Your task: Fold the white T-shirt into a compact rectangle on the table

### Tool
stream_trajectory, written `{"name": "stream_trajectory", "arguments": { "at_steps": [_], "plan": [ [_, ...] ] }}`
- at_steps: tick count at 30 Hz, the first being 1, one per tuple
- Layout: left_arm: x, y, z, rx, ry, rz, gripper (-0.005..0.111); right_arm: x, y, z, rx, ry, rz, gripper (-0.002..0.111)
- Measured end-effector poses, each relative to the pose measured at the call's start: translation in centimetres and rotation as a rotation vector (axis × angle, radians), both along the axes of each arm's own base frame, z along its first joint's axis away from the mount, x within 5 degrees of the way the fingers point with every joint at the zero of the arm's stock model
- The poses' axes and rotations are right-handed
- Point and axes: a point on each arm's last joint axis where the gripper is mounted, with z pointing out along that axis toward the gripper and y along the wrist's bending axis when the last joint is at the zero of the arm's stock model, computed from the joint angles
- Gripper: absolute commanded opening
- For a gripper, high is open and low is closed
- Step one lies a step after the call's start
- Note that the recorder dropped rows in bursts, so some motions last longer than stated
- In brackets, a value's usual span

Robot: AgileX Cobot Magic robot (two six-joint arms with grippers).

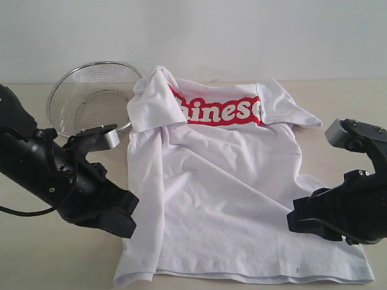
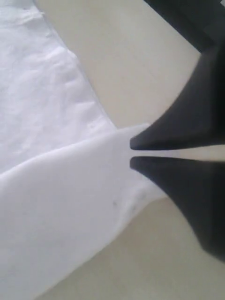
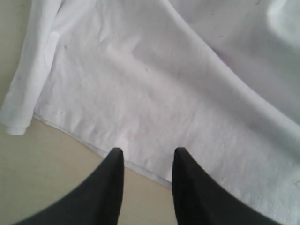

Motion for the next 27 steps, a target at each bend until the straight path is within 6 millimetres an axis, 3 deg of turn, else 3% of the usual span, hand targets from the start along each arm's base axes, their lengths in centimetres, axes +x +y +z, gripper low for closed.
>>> {"name": "stream_trajectory", "arguments": {
  "at_steps": [11, 27],
  "plan": [
    [0.8, -0.2, -4.2, 0.045, 0.067, 0.001, 0.005, 0.0, 0.0, 0.0, 0.001, 0.001, 0.001, 0.031],
    [1.1, 1.3, -5.2, 0.237, 0.050, -0.035, 0.005, 0.0, 0.0, 0.0, 0.002, 0.002, 0.002, 0.031]
  ]
}}
